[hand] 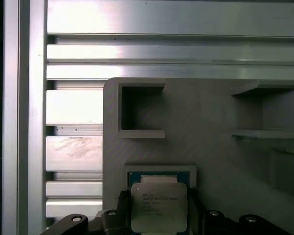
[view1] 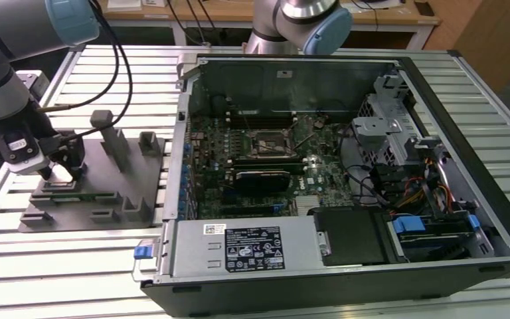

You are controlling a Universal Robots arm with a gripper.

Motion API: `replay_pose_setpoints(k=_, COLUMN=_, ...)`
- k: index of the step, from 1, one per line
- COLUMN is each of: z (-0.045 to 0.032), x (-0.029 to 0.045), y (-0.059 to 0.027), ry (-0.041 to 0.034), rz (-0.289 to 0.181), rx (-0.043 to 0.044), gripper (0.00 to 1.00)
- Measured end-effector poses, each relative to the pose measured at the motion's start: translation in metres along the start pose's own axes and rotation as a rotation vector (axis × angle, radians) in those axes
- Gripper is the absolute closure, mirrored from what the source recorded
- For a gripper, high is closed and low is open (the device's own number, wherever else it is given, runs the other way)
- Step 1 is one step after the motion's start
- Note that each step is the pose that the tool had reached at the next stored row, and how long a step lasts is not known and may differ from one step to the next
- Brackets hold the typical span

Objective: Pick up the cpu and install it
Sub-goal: 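Pick up the cpu and move it towards the insertion slot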

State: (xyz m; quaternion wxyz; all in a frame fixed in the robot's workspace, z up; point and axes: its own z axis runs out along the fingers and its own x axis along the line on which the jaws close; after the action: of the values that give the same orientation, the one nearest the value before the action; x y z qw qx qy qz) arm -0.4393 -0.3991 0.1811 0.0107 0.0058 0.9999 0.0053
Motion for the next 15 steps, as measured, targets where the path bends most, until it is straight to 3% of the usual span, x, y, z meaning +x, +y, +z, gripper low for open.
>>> replay_pose_setpoints(k=7, z=-0.0005, x=-0.0001, y=0.0000, ry=-0.0005, rz=0.000, rx=-0.0003, gripper=0.46)
replay_pose_setpoints(k=15, z=-0.0141, x=-0.0003, y=0.0002, ry=-0.0003, rz=0.000, rx=-0.0001, gripper=0.46)
